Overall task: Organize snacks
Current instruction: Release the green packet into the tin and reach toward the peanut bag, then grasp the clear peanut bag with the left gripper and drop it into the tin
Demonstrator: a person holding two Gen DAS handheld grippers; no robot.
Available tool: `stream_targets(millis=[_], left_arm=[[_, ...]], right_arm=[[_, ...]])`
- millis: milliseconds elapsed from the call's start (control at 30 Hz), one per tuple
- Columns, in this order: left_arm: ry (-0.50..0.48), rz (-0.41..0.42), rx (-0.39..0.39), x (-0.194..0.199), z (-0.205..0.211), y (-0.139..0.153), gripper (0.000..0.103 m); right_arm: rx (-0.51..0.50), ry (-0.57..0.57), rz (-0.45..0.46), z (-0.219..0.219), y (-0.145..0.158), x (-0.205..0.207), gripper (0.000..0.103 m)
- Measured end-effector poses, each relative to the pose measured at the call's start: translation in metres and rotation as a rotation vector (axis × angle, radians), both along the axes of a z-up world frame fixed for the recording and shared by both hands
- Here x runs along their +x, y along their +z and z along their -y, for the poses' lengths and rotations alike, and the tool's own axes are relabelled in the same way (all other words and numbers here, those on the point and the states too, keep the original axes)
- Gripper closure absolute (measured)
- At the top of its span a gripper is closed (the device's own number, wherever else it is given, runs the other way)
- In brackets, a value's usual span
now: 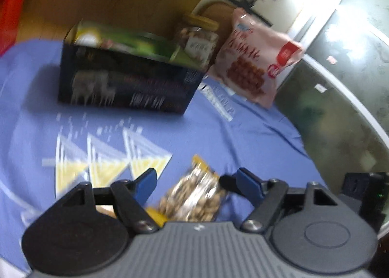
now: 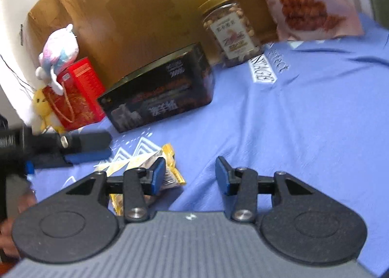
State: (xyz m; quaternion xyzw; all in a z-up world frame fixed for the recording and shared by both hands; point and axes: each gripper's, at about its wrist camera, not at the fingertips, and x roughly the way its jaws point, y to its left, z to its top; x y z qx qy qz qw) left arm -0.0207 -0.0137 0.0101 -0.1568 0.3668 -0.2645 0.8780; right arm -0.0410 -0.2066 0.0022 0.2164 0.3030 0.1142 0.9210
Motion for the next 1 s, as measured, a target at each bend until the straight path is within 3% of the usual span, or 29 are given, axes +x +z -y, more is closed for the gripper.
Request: stream_targets(millis=[167,367,500,633,867,1000], left_arm=[[0.036,-0.037,0.002,-0.007,-0.006,-0.011,0.029],[0.072,-0.040,-0.029,-0.016,-0.018,-0.005,0.030],[0.080,-0.074,-0.085,-0.020,-0.028,-0.003,0.031],[0.074,-0.121,-0.146,-0.022,-0.037,-0.006,0.032],[0.052,-0.132,-0.149,-0.012,-0.033,-0.009,0.032],[0.016,-0.200,-0.133,-0.014,-0.029,-0.015,0.036]], right_arm=[[-0.014,0.005,0.033,-0.003,0.001,-0.007,0.052],[0.065,-0.015,0.027,0.011,-0.002,-0.009,0.052],[0.192,-0.126,0.002,0.035,-0.007,-0.013,0.054],[0.303,-0.142,-0.037,0.051,-0.013,-0.012,0.059],[0.327,-0.081,-0.060,0.045,-0.008,-0.010,0.059],[0.265,0.001,-0.043,0.028,0.002,-0.010,0.059]])
